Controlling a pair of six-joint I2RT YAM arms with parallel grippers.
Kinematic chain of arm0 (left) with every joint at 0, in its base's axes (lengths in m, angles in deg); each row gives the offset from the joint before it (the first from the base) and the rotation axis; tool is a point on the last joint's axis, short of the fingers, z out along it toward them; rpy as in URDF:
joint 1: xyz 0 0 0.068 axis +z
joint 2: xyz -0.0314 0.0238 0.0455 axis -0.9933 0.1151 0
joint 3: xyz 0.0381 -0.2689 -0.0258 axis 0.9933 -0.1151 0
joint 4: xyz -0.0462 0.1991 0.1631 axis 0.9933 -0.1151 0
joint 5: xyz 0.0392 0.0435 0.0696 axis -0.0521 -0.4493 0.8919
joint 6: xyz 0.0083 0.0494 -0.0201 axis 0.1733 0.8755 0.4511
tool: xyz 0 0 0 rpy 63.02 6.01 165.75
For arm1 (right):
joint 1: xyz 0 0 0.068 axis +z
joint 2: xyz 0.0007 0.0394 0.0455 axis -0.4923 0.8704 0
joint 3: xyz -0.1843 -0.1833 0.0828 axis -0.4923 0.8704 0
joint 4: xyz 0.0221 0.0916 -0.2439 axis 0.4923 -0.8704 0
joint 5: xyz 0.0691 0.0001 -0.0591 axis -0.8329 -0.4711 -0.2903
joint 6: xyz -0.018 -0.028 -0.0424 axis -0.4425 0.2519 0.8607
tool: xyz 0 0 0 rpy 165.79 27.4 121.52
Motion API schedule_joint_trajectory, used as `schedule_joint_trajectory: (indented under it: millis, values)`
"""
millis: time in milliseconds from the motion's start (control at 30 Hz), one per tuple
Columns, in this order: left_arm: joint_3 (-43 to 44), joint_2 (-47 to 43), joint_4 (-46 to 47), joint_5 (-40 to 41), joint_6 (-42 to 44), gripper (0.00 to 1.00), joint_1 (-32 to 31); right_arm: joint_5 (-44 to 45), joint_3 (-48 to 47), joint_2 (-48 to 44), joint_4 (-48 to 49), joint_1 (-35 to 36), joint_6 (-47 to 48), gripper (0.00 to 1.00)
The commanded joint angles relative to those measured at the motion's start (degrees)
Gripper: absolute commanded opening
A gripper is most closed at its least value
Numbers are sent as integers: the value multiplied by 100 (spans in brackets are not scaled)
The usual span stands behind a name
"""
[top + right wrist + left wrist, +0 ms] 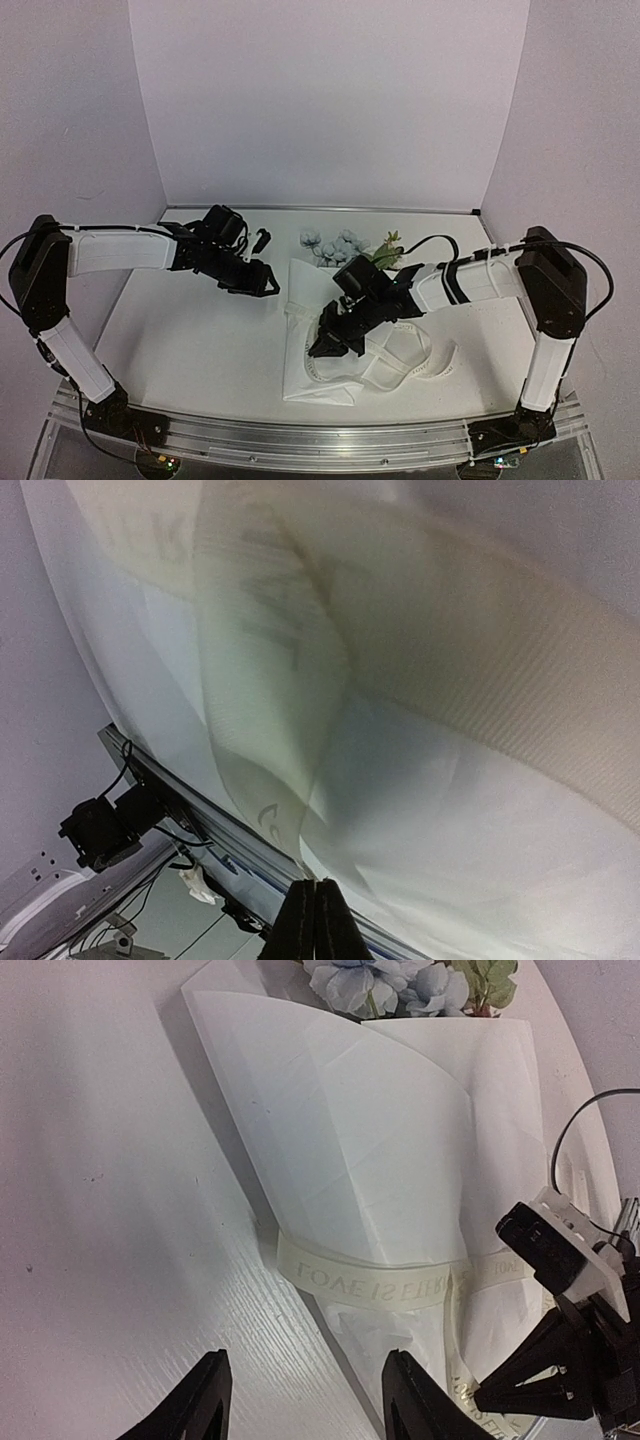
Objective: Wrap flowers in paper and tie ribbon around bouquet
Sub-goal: Cross the ribbon over the folded bouquet.
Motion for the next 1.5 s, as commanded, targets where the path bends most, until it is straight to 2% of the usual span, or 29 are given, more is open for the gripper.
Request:
schedule_joint_trajectory:
  millis: [0, 233, 567, 833, 1067, 1200, 1467]
  values:
    - [-16, -163, 106, -70, -14, 53, 36, -230, -134, -425, -392, 106, 437, 0]
    - [-4, -129, 115, -97, -19, 53, 36, -317, -401, -626, -1580, 185, 1049, 0]
    - [1, -115, 141, -125, -33, 53, 36, -559, -826, -427, -2298, 142, 1487, 0]
    - [1, -142, 124, -124, -14, 52, 36, -755, -1252, -34, -2733, -165, 1698, 0]
    - [14, -167, 96, -90, 21, 52, 44, -641, -1898, 333, -3897, -447, 2261, 0]
    - [25, -158, 89, -98, 38, 52, 45, -312, -2419, 459, -4860, -464, 2795, 0]
    - [97, -60, 116, -162, 47, 52, 44, 250, -3149, 633, -6122, -343, 3420, 0]
